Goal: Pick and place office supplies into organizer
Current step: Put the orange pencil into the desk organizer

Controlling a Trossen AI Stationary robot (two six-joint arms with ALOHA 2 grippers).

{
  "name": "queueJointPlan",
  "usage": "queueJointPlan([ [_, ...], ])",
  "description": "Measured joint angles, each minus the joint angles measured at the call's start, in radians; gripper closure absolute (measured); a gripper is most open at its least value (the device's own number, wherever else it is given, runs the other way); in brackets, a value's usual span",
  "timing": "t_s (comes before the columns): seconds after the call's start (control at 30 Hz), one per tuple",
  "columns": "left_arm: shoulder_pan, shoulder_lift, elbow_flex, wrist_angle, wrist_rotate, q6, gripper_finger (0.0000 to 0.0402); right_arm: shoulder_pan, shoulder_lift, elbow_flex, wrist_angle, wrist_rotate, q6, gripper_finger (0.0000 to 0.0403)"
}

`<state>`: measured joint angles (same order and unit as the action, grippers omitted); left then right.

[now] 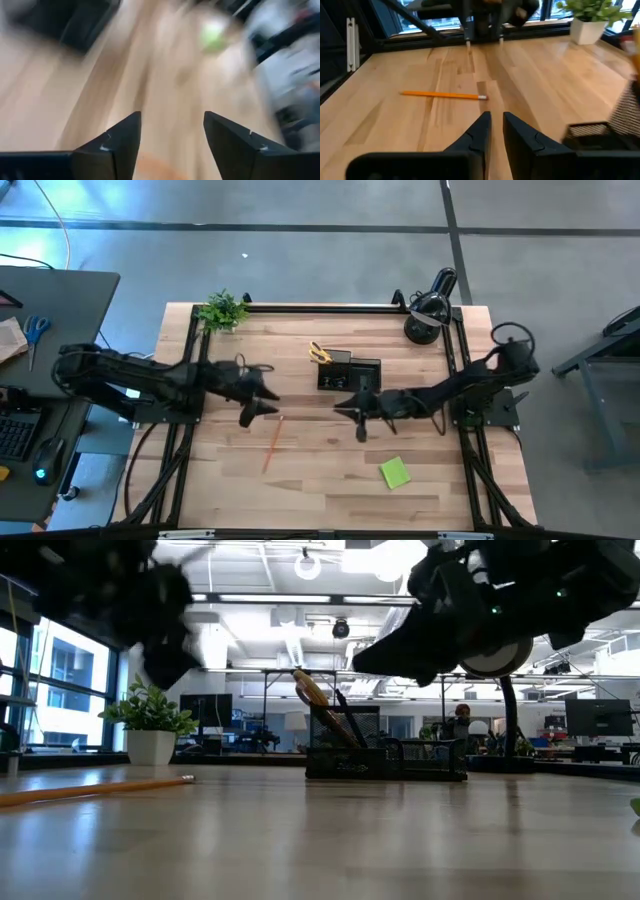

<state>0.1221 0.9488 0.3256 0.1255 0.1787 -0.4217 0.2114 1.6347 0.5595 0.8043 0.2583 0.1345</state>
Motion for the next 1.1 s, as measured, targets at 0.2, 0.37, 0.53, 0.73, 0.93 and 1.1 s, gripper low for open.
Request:
queueJointPlan([
  [0.2, -0.141, 0.063, -0.003, -0.106, -0.167, -0.084, 0.0208, 0.026, 0.07, 0.147, -0.163, 0.033, -0.011, 0.0337],
  [0.37, -0.266, 0.15, 0.0, -0.031, -0.283, -0.131, 0.0208, 0.071, 0.074, 0.245, -0.378, 0.156, -0.031, 0.0334],
  [0.53, -0.346, 0.259, 0.0, -0.019, -0.342, -0.237, 0.0208, 0.106, 0.074, 0.258, -0.399, 0.206, -0.063, 0.034],
  [0.73, -0.408, 0.416, 0.066, -0.021, -0.385, -0.305, 0.0208, 0.123, 0.074, 0.258, -0.426, 0.206, -0.056, 0.0349],
  [0.93, -0.473, 0.611, 0.227, -0.113, -0.47, -0.375, 0.0209, 0.169, 0.074, 0.258, -0.501, 0.179, -0.018, 0.0358],
  [1.1, -0.486, 0.733, 0.403, -0.328, -0.528, -0.46, 0.0209, 0.249, 0.074, 0.258, -0.601, 0.18, 0.02, 0.0364],
])
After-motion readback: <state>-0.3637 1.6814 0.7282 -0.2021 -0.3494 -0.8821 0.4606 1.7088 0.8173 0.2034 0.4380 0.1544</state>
